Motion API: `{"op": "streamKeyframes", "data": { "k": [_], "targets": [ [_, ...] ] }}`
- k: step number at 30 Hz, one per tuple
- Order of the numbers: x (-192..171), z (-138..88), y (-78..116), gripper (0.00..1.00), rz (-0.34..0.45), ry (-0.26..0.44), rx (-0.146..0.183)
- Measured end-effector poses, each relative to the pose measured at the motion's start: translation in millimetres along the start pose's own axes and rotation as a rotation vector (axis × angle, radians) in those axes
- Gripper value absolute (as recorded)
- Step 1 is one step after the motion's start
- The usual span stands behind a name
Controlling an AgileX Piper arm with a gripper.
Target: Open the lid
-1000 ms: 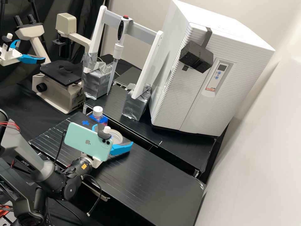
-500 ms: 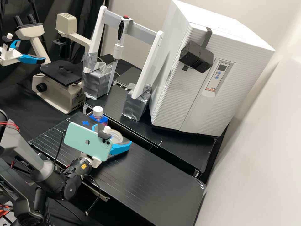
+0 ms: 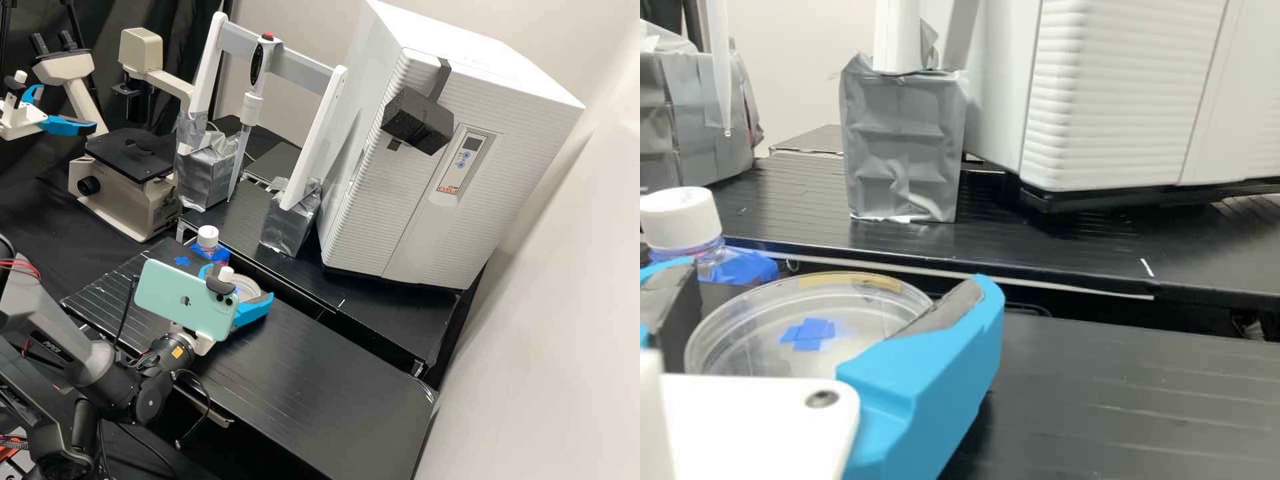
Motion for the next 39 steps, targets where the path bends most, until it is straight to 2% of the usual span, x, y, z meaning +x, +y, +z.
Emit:
{"op": "streamKeyframes", "data": {
  "k": [18, 30, 39],
  "targets": [
    [3.9, -4.8, -4.3, 0.00, -0.024, 0.025, 0.014],
    [5.5, -4.2, -2.7, 0.00, 0.003, 0.012, 0.036],
    [-2.5, -5.8, 8.0, 0.00, 0.089, -0.012, 0.009]
  ]
}}
